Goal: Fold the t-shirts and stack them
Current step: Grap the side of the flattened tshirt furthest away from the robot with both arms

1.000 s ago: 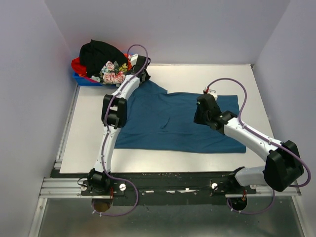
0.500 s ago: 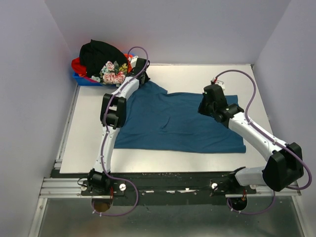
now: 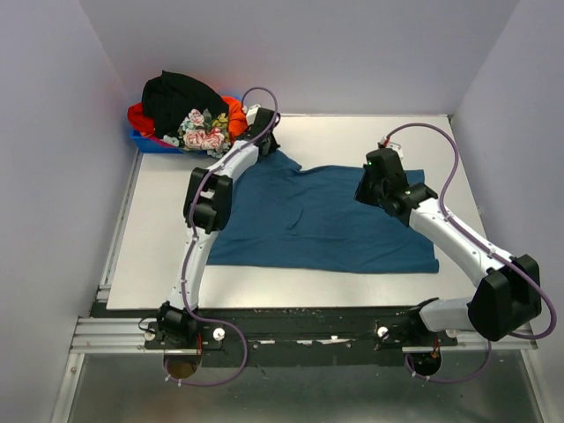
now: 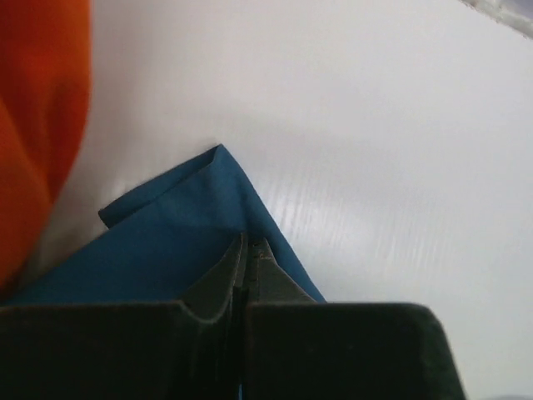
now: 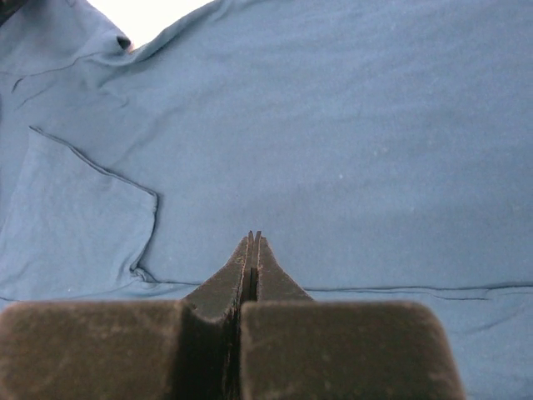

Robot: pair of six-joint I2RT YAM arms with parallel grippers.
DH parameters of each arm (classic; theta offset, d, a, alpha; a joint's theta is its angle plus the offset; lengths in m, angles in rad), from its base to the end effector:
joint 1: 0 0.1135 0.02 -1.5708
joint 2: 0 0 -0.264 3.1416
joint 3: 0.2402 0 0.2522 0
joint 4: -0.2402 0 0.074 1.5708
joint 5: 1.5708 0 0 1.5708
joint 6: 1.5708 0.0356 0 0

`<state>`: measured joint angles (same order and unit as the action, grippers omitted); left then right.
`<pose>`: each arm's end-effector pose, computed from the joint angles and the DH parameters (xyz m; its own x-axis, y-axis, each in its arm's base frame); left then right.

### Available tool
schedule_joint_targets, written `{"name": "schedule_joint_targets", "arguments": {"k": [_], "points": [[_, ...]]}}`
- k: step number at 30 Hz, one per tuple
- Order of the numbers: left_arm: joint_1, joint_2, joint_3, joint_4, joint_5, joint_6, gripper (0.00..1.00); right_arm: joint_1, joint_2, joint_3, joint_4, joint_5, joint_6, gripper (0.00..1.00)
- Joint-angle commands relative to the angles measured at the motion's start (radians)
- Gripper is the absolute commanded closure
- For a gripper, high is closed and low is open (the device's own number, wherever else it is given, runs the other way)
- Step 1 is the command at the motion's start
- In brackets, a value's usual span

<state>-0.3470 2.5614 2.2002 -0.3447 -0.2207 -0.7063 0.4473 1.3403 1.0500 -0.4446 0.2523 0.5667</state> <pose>0.5423 -0.1878 0.1572 -0.5778 -0.4645 -0.6711 -0.2627 0.8844 -0.3859 0.2672 0.1183 0.2852 -0.6452 0.2670 -0.7158 0.1121 0.9599 0.2571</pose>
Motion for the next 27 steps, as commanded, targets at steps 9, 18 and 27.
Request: {"name": "schedule_joint_targets", "arguments": {"k": [9,18,27], "points": [[-0.064,-0.109,-0.059,0.026,-0.049,0.019,0.53,-0.030,-0.053,-0.013,-0.032,-0.031,-0.018,0.99],[-0.072,0.031,0.134,-0.140,-0.077,-0.004,0.52,-0.044,-0.076,-0.028,-0.028,-0.047,-0.022,0.99],[-0.073,0.048,0.171,-0.267,-0.160,0.030,0.39,-0.053,-0.089,-0.033,-0.023,-0.068,-0.024,0.99]]}}
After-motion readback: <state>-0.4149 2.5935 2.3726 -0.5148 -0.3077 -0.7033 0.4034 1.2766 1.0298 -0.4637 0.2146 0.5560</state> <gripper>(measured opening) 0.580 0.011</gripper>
